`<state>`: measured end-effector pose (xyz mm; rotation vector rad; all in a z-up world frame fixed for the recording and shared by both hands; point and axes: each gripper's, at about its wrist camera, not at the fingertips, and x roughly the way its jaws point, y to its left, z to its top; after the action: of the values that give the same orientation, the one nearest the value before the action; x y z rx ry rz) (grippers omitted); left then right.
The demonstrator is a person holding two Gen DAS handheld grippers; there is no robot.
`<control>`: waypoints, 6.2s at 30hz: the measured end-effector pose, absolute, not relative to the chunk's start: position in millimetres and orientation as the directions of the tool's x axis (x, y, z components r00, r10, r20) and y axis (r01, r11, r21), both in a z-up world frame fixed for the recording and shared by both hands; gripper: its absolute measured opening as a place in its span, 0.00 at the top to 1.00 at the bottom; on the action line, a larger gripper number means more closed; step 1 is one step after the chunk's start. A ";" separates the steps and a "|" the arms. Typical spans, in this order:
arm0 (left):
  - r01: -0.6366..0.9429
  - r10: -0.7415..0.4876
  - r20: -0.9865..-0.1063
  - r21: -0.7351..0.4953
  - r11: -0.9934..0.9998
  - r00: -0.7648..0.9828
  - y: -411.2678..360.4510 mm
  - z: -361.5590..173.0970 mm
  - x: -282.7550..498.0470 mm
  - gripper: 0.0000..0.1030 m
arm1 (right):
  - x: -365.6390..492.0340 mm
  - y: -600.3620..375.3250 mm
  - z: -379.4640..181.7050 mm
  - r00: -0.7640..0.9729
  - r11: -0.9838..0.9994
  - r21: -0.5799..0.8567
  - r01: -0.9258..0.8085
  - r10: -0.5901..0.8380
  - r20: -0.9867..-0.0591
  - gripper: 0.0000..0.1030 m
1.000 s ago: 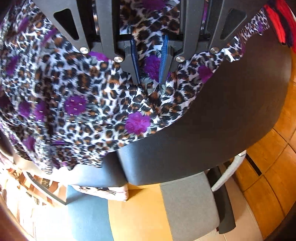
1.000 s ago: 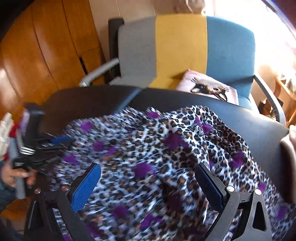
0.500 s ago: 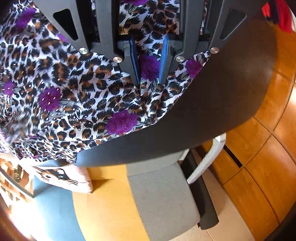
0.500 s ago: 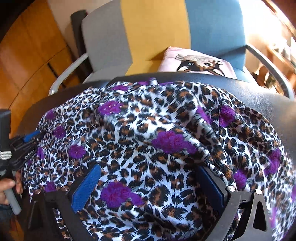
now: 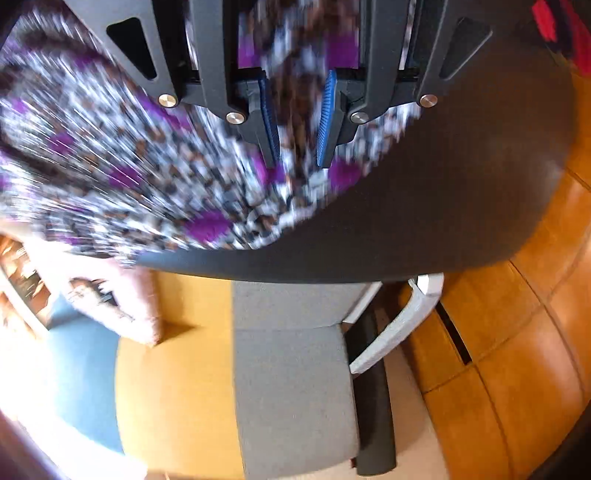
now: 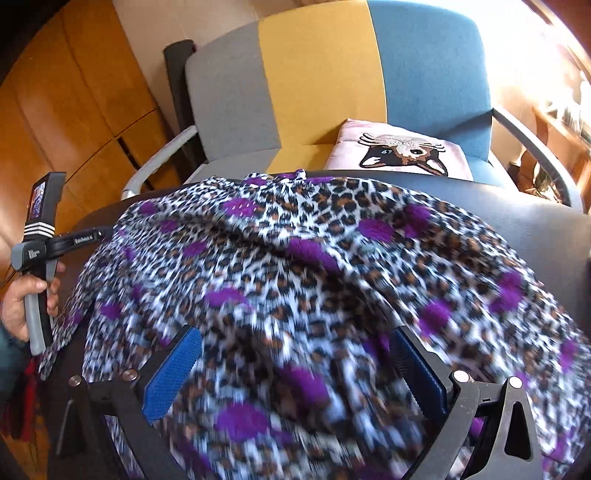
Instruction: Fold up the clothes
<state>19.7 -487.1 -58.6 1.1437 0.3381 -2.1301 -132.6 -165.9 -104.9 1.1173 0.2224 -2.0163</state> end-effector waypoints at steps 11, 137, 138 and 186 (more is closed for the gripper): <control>0.280 -0.090 -0.833 -0.080 -0.957 -0.546 -307.7 -71.3 121.8 0.79 | -69.4 -55.1 -123.4 -0.207 -0.687 0.236 0.687 -0.496 -0.843 0.00; 0.982 -0.643 -0.745 -0.092 -0.165 -0.178 -517.8 13.5 234.3 0.82 | -6.0 -161.3 -146.3 -0.339 -0.627 0.131 0.768 -0.571 -0.747 0.00; 0.969 -0.617 -0.759 -0.073 -0.238 -0.209 -512.1 4.6 213.9 0.82 | -5.8 -161.6 -146.4 -0.340 -0.628 0.130 0.768 -0.570 -0.748 0.00; 0.575 -0.316 -0.845 0.013 -0.818 -0.432 -319.4 -115.8 94.7 0.87 | -18.4 -86.0 -129.9 -0.267 -0.665 0.335 0.668 -0.634 -0.726 0.00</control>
<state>94.7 -319.4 -115.8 1.2456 0.3779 -2.2521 -18.4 -86.0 -129.9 1.1246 0.0471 -2.0044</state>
